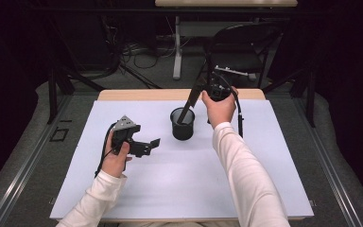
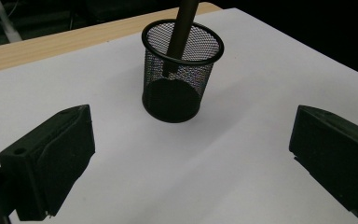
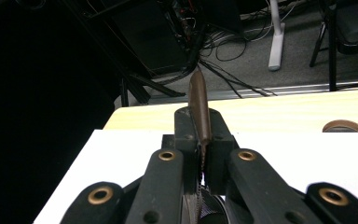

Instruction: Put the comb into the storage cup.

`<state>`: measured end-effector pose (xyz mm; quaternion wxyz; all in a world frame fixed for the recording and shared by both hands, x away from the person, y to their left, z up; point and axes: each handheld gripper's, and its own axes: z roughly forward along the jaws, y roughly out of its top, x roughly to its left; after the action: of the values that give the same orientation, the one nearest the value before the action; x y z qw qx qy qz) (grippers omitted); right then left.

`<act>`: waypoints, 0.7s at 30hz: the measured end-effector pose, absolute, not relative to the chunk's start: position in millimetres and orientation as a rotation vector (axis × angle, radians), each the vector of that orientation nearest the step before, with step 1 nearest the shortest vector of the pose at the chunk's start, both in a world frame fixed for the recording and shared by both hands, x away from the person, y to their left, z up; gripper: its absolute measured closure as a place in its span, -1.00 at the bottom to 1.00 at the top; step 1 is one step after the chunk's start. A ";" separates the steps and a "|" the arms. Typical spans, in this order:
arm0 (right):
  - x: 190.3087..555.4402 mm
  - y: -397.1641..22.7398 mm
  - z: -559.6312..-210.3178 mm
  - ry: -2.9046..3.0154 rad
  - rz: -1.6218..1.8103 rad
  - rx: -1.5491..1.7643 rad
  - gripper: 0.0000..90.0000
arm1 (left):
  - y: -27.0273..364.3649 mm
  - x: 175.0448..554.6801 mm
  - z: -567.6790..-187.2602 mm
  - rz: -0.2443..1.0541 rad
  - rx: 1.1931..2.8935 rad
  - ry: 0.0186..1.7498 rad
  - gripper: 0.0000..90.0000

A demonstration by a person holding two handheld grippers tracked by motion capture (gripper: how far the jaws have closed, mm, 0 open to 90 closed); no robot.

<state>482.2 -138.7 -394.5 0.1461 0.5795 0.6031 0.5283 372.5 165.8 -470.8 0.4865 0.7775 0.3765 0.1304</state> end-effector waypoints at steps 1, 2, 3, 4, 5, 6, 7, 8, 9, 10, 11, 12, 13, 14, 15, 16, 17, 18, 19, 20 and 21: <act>482.2 -138.2 -395.2 1.739 1.519 1.668 0.93 | 165.5 372.5 -471.0 0.315 1.891 0.915 -0.99; 482.2 -137.6 -395.9 1.741 1.517 1.670 0.93 | 165.4 372.5 -471.1 0.315 1.894 0.914 -0.99; 482.4 -136.9 -396.9 1.742 1.518 1.669 0.93 | 165.2 372.5 -471.3 0.315 1.896 0.913 -0.99; 482.6 -136.2 -397.6 1.745 1.515 1.670 0.93 | 165.0 372.5 -471.4 0.315 1.897 0.912 -0.99; 482.8 -135.4 -398.5 1.746 1.517 1.671 0.93 | 164.9 372.6 -471.4 0.316 1.896 0.912 -0.99; 482.9 -134.6 -399.4 1.750 1.513 1.670 0.93 | 165.0 372.6 -471.4 0.315 1.896 0.912 -0.99; 483.0 -133.8 -400.3 1.753 1.509 1.668 0.93 | 165.1 372.6 -471.4 0.314 1.897 0.912 -0.99; 483.1 -132.9 -401.2 1.756 1.503 1.664 0.93 | 165.2 372.7 -471.4 0.314 1.897 0.912 -0.99; 483.2 -132.1 -402.2 1.759 1.499 1.666 0.93 | 165.2 372.8 -471.5 0.313 1.897 0.912 -0.99; 483.5 -131.4 -403.4 1.761 1.503 1.665 0.93 | 165.3 372.9 -471.5 0.314 1.898 0.912 -0.99; 483.7 -130.8 -404.6 1.763 1.504 1.668 0.93 | 165.2 372.9 -471.6 0.314 1.898 0.913 -0.99; 483.9 -130.3 -405.7 1.766 1.501 1.670 0.93 | 165.1 372.9 -471.7 0.313 1.898 0.913 -0.99; 484.2 -129.8 -407.1 1.767 1.503 1.669 0.93 | 164.9 372.8 -471.8 0.312 1.898 0.912 -0.99; 484.5 -129.5 -408.6 1.768 1.500 1.673 0.93 | 164.7 372.7 -471.9 0.311 1.898 0.913 -0.99; 485.1 -129.5 -410.3 1.770 1.501 1.675 0.93 | 164.7 372.7 -472.0 0.310 1.898 0.914 -0.99; 485.4 -129.4 -411.8 1.771 1.498 1.680 0.93 | 164.7 372.8 -472.0 0.309 1.898 0.914 -0.99; 485.7 -129.2 -413.2 1.772 1.495 1.684 0.93 | 164.7 372.8 -472.0 0.308 1.898 0.914 -0.99; 486.2 -129.0 -414.6 1.773 1.494 1.684 0.93 | 164.8 372.8 -472.0 0.308 1.898 0.914 -0.99; 486.4 -128.9 -415.7 1.773 1.494 1.688 0.93 | 164.8 372.8 -472.0 0.309 1.898 0.914 -0.99; 486.7 -128.6 -416.9 1.772 1.495 1.690 0.93 | 164.9 372.8 -472.1 0.308 1.897 0.914 -0.99; 486.8 -128.3 -417.8 1.774 1.492 1.691 0.93 | 164.9 372.8 -472.1 0.307 1.898 0.914 -0.99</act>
<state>486.8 -128.3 -417.8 0.1356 0.5840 0.6126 0.5151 372.8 164.9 -472.1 0.4850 0.7797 0.3754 0.1263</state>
